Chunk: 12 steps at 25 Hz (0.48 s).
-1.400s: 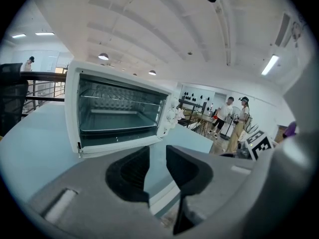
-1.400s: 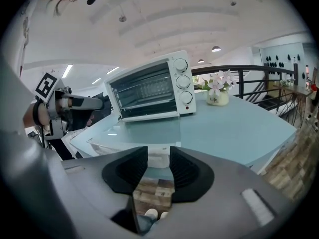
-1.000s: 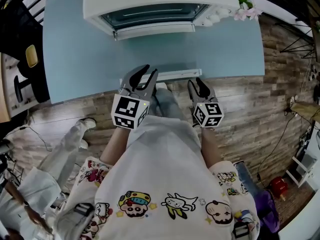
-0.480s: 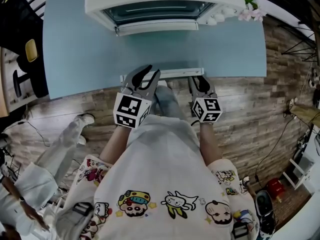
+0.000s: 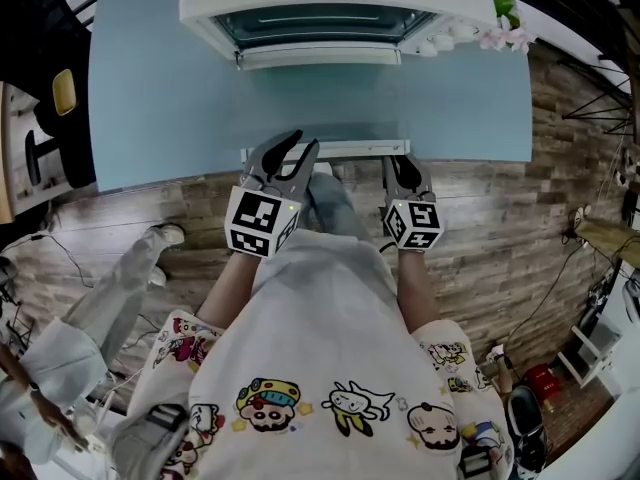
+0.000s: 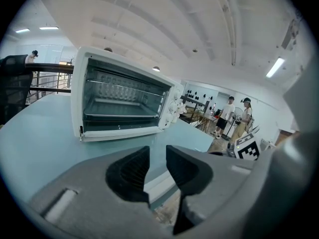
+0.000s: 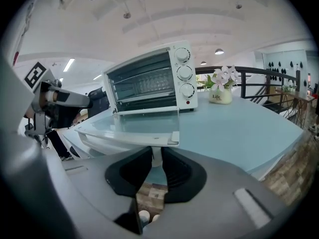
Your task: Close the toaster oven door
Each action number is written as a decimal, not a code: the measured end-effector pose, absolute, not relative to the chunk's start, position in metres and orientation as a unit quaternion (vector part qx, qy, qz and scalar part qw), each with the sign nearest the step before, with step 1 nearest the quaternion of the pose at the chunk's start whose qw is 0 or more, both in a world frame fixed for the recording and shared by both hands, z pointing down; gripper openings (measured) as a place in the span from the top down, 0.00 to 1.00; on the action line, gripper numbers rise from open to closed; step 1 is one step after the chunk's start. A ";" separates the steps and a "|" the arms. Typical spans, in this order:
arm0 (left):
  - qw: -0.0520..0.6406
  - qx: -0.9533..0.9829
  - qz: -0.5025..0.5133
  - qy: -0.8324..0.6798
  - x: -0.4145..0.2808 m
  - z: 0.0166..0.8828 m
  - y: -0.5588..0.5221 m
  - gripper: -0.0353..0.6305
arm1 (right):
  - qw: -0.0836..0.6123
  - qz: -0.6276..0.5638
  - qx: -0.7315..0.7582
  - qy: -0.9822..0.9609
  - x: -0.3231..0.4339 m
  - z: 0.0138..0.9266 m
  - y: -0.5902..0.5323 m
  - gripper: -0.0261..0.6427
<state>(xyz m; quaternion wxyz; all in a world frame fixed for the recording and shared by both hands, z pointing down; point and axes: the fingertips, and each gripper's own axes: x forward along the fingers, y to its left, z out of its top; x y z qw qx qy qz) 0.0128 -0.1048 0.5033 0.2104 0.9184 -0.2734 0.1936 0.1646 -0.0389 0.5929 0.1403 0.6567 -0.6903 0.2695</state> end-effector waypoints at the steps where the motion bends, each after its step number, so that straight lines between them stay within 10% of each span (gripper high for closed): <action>1: 0.211 0.918 0.193 -0.275 0.013 0.503 -0.105 0.80 | 0.141 0.267 0.657 -0.691 0.165 0.591 -0.039 0.84; 12: 0.198 0.922 0.173 -0.285 0.012 0.482 -0.104 0.80 | 0.148 0.253 0.654 -0.697 0.165 0.570 -0.041 0.84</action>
